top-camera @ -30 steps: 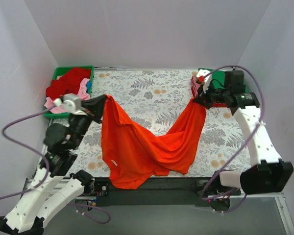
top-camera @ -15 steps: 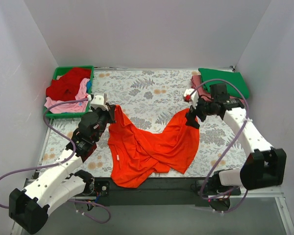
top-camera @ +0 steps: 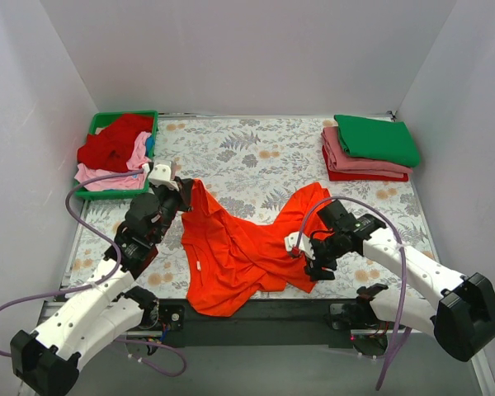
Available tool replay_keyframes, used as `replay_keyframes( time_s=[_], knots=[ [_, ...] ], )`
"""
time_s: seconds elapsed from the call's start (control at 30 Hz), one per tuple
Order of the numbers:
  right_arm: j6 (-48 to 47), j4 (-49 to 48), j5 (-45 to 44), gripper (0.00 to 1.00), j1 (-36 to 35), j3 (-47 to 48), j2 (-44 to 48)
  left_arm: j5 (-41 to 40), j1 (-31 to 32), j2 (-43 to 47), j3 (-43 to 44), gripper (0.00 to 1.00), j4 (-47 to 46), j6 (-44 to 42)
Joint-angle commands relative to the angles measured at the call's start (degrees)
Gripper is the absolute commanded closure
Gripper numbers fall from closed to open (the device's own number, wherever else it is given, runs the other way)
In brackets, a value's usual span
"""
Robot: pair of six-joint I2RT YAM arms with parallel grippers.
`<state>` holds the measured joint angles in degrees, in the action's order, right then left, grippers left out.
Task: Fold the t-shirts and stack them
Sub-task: Flatten the tshirt out
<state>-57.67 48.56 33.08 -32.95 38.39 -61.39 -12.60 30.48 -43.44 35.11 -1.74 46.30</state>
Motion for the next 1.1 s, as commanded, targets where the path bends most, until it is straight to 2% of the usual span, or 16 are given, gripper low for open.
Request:
replay_keyframes(
  time_s=[0.0, 0.63, 0.77, 0.87, 0.97, 1.07],
  knots=[
    [3.9, -5.0, -6.2, 0.34, -4.1, -2.2, -0.2, 0.7, -0.4, 1.3, 0.7, 1.00, 0.8, 0.4],
    [7.5, -9.0, -5.3, 0.43, -12.5, -5.4, -5.1, 0.9, -0.3, 2.1, 0.2, 1.00, 1.2, 0.6],
    [8.0, -9.6, -5.5, 0.49, -13.4, -5.5, -6.1, 0.9, -0.4, 2.3, 0.3, 1.00, 1.3, 0.7],
    [8.4, -9.9, -5.5, 0.60, -13.5, -4.9, -7.2, 0.9, -0.4, 2.7, 0.3, 1.00, 1.4, 0.8],
    [8.9, -9.7, -5.2, 0.76, -13.5, -4.1, -7.4, 0.8, -0.4, 2.9, 0.3, 1.00, 1.4, 0.8],
    [9.0, -8.0, -5.7, 0.86, -13.5, -2.3, -6.6, 0.8, -0.4, 3.1, 0.5, 1.00, 1.4, 0.7]
  ],
)
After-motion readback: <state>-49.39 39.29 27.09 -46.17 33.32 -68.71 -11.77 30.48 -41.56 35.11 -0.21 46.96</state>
